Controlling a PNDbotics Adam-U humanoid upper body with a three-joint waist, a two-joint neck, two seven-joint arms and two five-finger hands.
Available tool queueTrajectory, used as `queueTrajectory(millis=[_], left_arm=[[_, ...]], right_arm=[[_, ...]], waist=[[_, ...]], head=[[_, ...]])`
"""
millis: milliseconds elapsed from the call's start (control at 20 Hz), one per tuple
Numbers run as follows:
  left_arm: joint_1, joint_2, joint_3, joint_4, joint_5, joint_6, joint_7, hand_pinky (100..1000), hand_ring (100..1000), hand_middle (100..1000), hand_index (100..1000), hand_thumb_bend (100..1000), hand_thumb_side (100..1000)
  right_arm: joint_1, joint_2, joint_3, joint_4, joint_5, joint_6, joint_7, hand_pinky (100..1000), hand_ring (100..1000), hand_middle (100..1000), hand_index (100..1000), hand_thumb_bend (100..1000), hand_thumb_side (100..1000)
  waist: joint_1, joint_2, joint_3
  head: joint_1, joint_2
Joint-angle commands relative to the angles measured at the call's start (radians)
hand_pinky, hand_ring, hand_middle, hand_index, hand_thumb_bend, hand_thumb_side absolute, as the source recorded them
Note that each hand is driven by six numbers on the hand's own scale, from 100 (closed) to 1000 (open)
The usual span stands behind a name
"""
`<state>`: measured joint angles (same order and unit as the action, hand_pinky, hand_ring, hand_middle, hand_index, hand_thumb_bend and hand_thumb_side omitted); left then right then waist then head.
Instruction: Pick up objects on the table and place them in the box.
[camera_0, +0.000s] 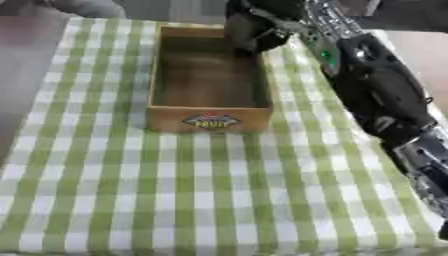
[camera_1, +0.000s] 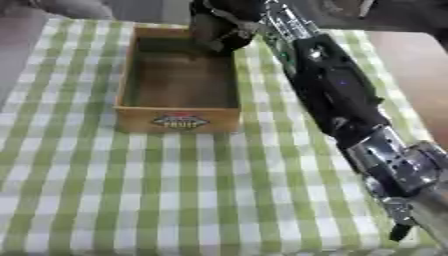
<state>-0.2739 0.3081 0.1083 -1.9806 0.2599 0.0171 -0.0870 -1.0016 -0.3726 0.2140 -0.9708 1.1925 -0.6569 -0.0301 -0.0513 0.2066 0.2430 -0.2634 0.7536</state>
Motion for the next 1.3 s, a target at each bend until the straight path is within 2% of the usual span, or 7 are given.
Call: queueTrajectory(millis=[50,250,300,500,650,900,1300], left_arm=[[-0.015,0.01,-0.002,-0.019,0.008,-0.002,-0.005,524,651,540,555,100,571],[-0.012,0.01,-0.001,-0.019,0.007,0.0,-0.005,523,652,540,554,100,573],[-0.012,0.01,-0.001,-0.019,0.007,0.0,-0.006,523,652,540,554,100,573],[-0.012,0.009,0.0,-0.019,0.005,0.002,-0.007,523,651,540,554,100,572],[-0.01,0.01,0.001,-0.019,0.005,0.002,-0.005,523,651,540,554,100,572],[-0.007,0.011,0.004,-0.019,0.002,0.002,-0.003,522,651,540,554,100,572],[-0.001,0.018,0.01,-0.019,-0.003,0.001,0.003,522,651,539,553,100,572]], right_arm=[[-0.016,0.011,-0.007,0.035,0.034,-0.005,0.009,259,330,353,497,100,130],[-0.003,0.018,-0.015,0.073,0.079,-0.002,-0.004,457,498,504,639,159,185],[0.0,0.019,-0.015,0.08,0.088,-0.004,-0.006,591,626,634,761,184,232],[0.012,0.022,-0.01,0.129,0.114,-0.034,0.091,804,842,831,886,189,288],[0.016,0.02,-0.014,0.145,0.1,-0.057,0.199,873,896,890,909,201,301],[0.019,0.006,-0.02,0.141,0.029,-0.069,0.368,918,934,928,927,192,513],[0.012,-0.064,-0.019,0.04,-0.158,-0.053,0.558,935,943,936,930,197,363]], waist=[[0.006,-0.017,0.005],[0.002,-0.017,0.003],[0.001,-0.017,0.002],[0.0,-0.018,-0.004],[0.0,-0.018,-0.007],[-0.001,-0.018,-0.014],[-0.007,-0.019,-0.027]], head=[[-0.008,-0.006],[-0.006,-0.003],[-0.006,-0.003],[-0.002,-0.004],[0.0,-0.005],[0.008,-0.004],[0.025,-0.005]])
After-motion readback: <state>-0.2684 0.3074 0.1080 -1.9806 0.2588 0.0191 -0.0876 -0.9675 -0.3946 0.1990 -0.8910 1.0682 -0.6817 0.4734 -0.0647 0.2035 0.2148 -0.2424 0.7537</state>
